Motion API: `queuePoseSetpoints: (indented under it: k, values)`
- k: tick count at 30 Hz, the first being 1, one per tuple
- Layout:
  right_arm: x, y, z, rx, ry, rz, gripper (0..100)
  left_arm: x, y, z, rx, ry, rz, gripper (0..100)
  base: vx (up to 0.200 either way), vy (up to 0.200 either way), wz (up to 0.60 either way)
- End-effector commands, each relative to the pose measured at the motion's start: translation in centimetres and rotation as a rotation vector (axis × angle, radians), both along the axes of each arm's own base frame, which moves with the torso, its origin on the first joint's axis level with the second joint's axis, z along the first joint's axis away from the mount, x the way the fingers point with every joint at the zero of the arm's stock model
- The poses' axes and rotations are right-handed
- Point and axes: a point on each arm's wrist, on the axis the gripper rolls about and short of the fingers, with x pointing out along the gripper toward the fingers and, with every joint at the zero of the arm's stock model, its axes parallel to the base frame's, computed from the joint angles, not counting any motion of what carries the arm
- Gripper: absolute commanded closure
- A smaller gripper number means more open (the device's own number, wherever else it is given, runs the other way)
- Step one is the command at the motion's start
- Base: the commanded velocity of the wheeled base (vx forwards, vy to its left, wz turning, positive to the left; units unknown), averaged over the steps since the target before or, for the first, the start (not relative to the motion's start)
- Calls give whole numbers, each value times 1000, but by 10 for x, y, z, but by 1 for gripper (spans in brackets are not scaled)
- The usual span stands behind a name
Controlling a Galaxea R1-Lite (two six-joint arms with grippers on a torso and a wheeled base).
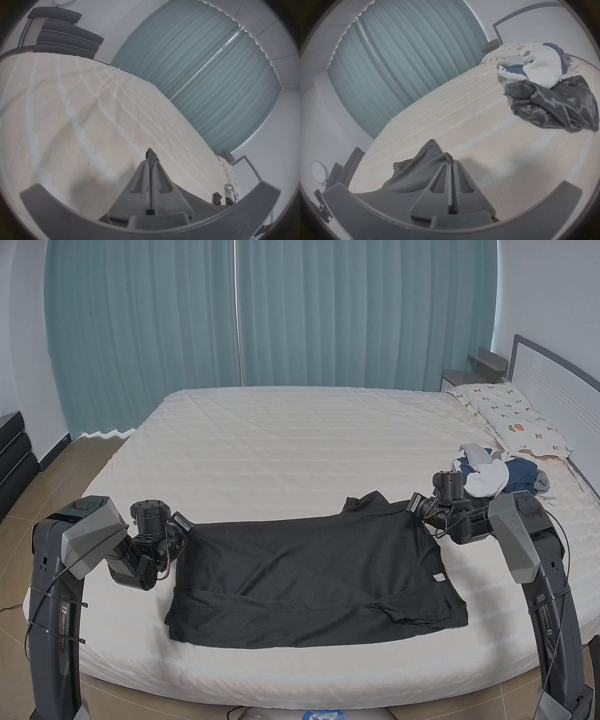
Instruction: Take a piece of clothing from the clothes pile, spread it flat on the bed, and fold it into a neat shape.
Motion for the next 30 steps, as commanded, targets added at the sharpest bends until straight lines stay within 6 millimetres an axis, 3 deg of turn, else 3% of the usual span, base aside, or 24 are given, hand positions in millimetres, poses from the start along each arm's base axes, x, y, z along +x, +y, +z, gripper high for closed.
queuePoseSetpoints:
  k: [1,12,19,30]
  values:
    - [-7,-6,17,-1,1,-8,100,-1,5,6,1,-9,11,100,0,0,0]
    - [-30,-30,27,-7,71,-27,100,-1,3,8,11,-12,0,100,0,0,0]
    - [-45,-33,32,7,102,7,100,-5,3,13,12,-13,1,100,0,0,0]
    - [-37,-20,21,10,-17,24,100,-6,8,20,11,-32,12,100,0,0,0]
